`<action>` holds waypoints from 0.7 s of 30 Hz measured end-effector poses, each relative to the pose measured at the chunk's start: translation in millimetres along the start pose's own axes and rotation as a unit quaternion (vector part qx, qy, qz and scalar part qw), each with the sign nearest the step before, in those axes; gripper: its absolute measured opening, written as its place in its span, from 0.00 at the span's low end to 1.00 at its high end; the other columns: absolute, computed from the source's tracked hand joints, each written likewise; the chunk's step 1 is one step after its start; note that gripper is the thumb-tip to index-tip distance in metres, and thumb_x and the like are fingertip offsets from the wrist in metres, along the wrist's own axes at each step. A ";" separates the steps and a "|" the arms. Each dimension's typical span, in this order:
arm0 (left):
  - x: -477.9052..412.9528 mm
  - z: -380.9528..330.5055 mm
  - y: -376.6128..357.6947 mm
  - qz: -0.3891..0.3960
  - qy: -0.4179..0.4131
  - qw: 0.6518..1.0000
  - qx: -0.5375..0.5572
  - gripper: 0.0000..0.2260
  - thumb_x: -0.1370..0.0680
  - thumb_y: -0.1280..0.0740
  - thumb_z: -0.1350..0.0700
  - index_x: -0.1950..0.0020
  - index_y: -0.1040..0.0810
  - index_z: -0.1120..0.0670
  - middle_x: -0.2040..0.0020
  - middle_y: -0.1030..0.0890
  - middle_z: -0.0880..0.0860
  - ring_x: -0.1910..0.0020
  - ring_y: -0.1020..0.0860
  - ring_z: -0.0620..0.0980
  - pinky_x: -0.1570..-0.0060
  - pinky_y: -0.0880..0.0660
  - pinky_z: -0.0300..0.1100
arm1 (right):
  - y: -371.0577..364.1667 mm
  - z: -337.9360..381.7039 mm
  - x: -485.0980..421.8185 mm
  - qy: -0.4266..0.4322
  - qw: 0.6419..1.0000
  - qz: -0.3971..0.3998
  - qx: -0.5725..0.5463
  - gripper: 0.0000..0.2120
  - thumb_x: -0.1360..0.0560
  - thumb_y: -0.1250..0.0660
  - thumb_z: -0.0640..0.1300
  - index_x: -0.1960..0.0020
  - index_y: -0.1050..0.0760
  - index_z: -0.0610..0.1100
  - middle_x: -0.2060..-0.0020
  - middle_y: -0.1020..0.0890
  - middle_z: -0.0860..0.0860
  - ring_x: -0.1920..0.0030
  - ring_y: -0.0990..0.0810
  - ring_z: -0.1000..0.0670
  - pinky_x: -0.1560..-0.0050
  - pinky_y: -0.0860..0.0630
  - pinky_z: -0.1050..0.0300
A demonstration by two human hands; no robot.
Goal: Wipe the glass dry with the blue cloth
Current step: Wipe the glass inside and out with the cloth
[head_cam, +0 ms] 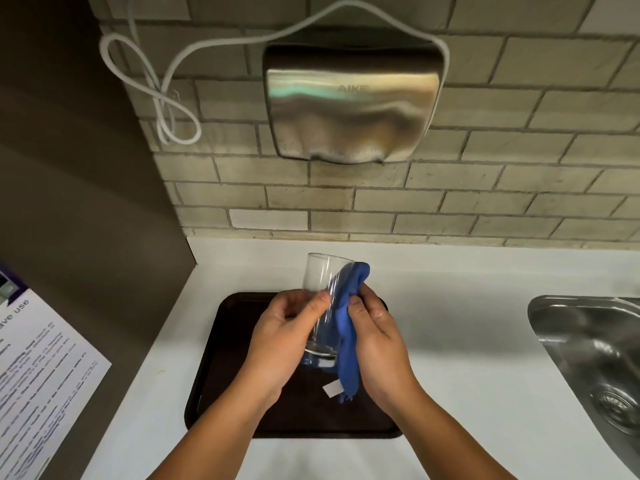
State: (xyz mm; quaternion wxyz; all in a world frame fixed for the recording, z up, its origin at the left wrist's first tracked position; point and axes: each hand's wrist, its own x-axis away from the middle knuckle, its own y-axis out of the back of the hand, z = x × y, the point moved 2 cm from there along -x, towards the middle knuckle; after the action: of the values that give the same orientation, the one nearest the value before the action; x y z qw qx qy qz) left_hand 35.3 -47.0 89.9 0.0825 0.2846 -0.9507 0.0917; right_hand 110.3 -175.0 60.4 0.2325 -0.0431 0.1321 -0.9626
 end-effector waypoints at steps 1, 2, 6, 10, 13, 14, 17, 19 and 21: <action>1.3 -0.6 -0.9 0.009 -0.008 1.000 -0.017 0.24 0.35 0.20 0.36 0.43 0.15 0.45 0.50 0.08 0.44 0.54 0.10 0.41 0.63 0.19 0.30 | 0.1 0.5 0.6 0.001 1.000 0.009 -0.002 0.25 0.10 0.42 0.44 0.44 0.14 0.71 0.45 0.08 0.57 0.42 0.10 0.54 0.46 0.16 0.65; 2.4 -1.5 -1.6 0.017 -0.013 0.999 -0.031 0.25 0.37 0.19 0.36 0.44 0.16 0.43 0.51 0.09 0.40 0.54 0.10 0.39 0.63 0.19 0.29 | -1.1 2.1 0.7 -0.002 1.000 0.016 -0.006 0.25 0.09 0.42 0.44 0.44 0.14 0.71 0.43 0.09 0.58 0.41 0.11 0.55 0.45 0.17 0.67; 0.1 -0.9 1.6 0.034 -0.008 0.999 -0.032 0.31 0.41 0.16 0.33 0.43 0.13 0.45 0.48 0.08 0.44 0.51 0.09 0.43 0.57 0.17 0.33 | 1.5 1.4 0.6 -0.023 1.000 -0.006 -0.018 0.20 0.11 0.41 0.48 0.40 0.14 0.67 0.40 0.09 0.54 0.37 0.11 0.50 0.40 0.16 0.60; -2.6 -6.4 6.3 0.087 0.034 0.996 -0.005 0.32 0.40 0.17 0.28 0.45 0.08 0.47 0.46 0.07 0.52 0.49 0.09 0.47 0.56 0.16 0.34 | 4.9 3.1 -0.9 -0.066 0.995 -0.023 -0.076 0.19 0.18 0.32 0.61 0.38 0.12 0.50 0.42 0.09 0.43 0.39 0.11 0.43 0.35 0.16 0.43; -4.0 -9.3 5.8 0.085 0.073 0.993 0.042 0.30 0.32 0.20 0.32 0.40 0.10 0.54 0.47 0.07 0.57 0.50 0.08 0.53 0.55 0.14 0.41 | 6.3 -0.1 -2.1 -0.089 0.990 -0.010 -0.110 0.19 0.16 0.32 0.58 0.41 0.11 0.45 0.46 0.09 0.41 0.46 0.09 0.43 0.44 0.12 0.48; -4.5 -8.3 5.1 0.072 0.076 0.993 0.053 0.32 0.31 0.21 0.34 0.38 0.13 0.55 0.47 0.08 0.57 0.49 0.08 0.53 0.55 0.13 0.43 | 4.3 0.0 -1.4 -0.088 0.990 -0.011 -0.110 0.19 0.16 0.32 0.58 0.39 0.12 0.45 0.45 0.10 0.41 0.44 0.09 0.43 0.43 0.13 0.49; -5.3 -7.0 2.7 0.044 0.045 0.998 0.027 0.29 0.32 0.22 0.33 0.41 0.14 0.52 0.51 0.08 0.51 0.52 0.09 0.50 0.54 0.13 0.46 | 0.8 -0.1 0.5 -0.058 0.993 -0.021 -0.096 0.29 0.21 0.34 0.59 0.24 0.22 0.46 0.33 0.13 0.42 0.32 0.14 0.43 0.30 0.18 0.45; -4.5 -6.9 2.5 0.041 0.015 0.999 -0.015 0.22 0.29 0.26 0.32 0.48 0.10 0.48 0.53 0.08 0.49 0.55 0.10 0.46 0.54 0.14 0.41 | 0.3 1.0 0.7 -0.014 0.997 -0.013 -0.072 0.25 0.20 0.36 0.58 0.25 0.23 0.53 0.35 0.11 0.50 0.33 0.13 0.49 0.34 0.16 0.54; -2.7 -7.6 3.2 0.052 -0.013 0.997 -0.047 0.17 0.27 0.27 0.33 0.50 0.08 0.43 0.52 0.07 0.48 0.53 0.11 0.43 0.52 0.16 0.36 | 1.6 1.8 -0.2 0.009 0.999 -0.001 -0.039 0.15 0.13 0.40 0.54 0.30 0.22 0.60 0.38 0.10 0.58 0.36 0.12 0.55 0.41 0.16 0.64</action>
State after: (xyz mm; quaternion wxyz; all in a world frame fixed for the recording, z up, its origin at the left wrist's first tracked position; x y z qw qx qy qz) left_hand 36.6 -41.3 96.3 0.0789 0.2315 -0.9685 0.0477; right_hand 111.4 -176.7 61.7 0.2288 -0.0432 0.1713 -0.9573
